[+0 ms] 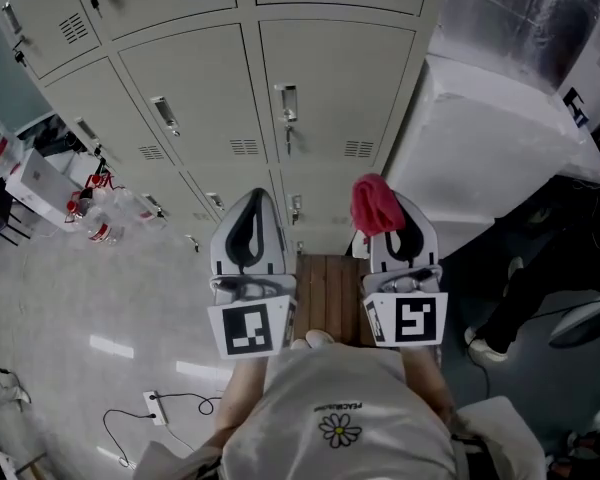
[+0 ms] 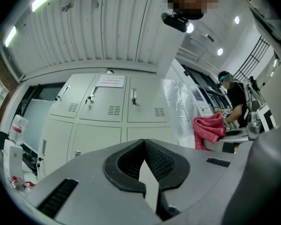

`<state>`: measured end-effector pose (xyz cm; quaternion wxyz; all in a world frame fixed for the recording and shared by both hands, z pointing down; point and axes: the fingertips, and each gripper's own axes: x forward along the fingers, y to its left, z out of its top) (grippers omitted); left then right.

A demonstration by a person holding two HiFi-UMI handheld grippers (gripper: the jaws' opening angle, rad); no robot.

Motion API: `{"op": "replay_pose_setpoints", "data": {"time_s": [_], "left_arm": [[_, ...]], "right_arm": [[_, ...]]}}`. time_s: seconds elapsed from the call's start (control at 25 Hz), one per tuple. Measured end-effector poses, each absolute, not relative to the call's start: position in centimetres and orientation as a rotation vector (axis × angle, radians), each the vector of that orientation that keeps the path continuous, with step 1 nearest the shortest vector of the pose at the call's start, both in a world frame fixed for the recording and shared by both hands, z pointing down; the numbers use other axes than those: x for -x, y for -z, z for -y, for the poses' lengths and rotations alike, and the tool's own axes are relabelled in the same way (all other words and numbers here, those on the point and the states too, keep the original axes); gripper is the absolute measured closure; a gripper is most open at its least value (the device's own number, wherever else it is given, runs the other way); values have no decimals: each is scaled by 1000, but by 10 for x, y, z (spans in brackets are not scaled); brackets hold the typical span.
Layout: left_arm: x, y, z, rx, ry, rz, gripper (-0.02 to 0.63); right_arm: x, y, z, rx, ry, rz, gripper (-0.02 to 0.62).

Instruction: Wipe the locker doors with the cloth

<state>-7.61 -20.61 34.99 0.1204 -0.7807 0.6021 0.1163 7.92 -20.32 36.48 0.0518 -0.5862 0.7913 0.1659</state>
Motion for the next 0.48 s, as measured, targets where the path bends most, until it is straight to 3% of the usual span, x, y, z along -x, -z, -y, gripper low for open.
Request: {"op": "replay_pose_setpoints", "data": {"time_s": [0.48], "left_arm": [[87,-350,203,2269,-318,-1764,589]], "right_arm": [[-68,-367,197,1771,-497,-2402,569]]}}
